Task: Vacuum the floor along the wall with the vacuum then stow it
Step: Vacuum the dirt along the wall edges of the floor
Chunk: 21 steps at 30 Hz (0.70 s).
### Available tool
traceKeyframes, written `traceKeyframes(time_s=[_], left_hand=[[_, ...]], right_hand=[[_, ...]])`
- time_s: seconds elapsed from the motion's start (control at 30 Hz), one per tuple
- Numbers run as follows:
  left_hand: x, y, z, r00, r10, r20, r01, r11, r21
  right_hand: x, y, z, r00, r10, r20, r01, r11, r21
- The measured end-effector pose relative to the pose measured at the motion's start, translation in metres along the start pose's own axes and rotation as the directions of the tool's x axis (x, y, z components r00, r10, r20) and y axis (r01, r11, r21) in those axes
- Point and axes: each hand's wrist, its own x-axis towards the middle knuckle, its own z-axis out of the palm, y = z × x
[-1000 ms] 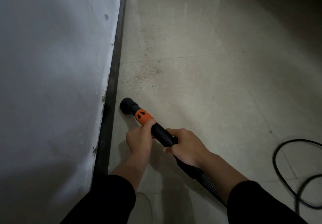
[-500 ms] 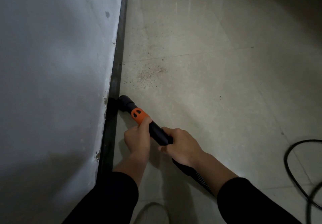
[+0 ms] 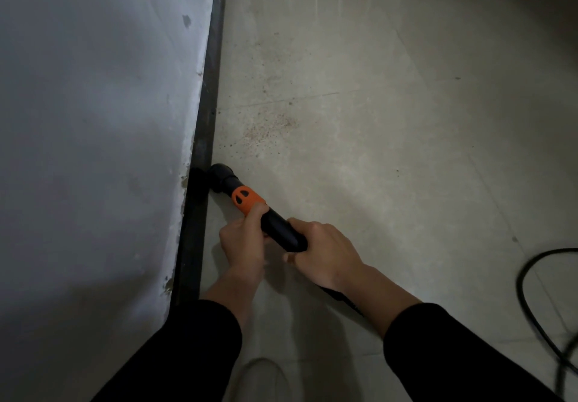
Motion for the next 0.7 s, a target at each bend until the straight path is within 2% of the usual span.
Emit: traceKeyframes(time_s=[0.17, 0.3, 0.43, 0.7], left_hand=[[0.000, 0.002, 0.016, 1.000, 0.005, 0.002, -0.005, 1.000, -0.029], [0.003, 0.003, 0.036, 1.000, 0.008, -0.003, -0.008, 1.000, 0.005], [0.003, 0.009, 0.052, 1.000, -0.003, 0.010, 0.003, 0.999, 0.037], [0.008, 0.003, 0.061, 0.997, 0.052, 0.052, -0.056, 0.996, 0.073]], right_hand=[[0.008, 0.005, -0.023, 0.996, 0.054, 0.074, -0.054, 0.999, -0.008], [0.027, 0.008, -0.051, 0.965, 0.151, 0.214, -0.114, 0.978, -0.177], [0.043, 0.003, -0.071, 0.926, 0.204, 0.317, -0.110, 0.950, -0.291], [0.056, 0.025, -0.078, 0.911, 0.103, 0.399, -0.001, 0.968, -0.249]])
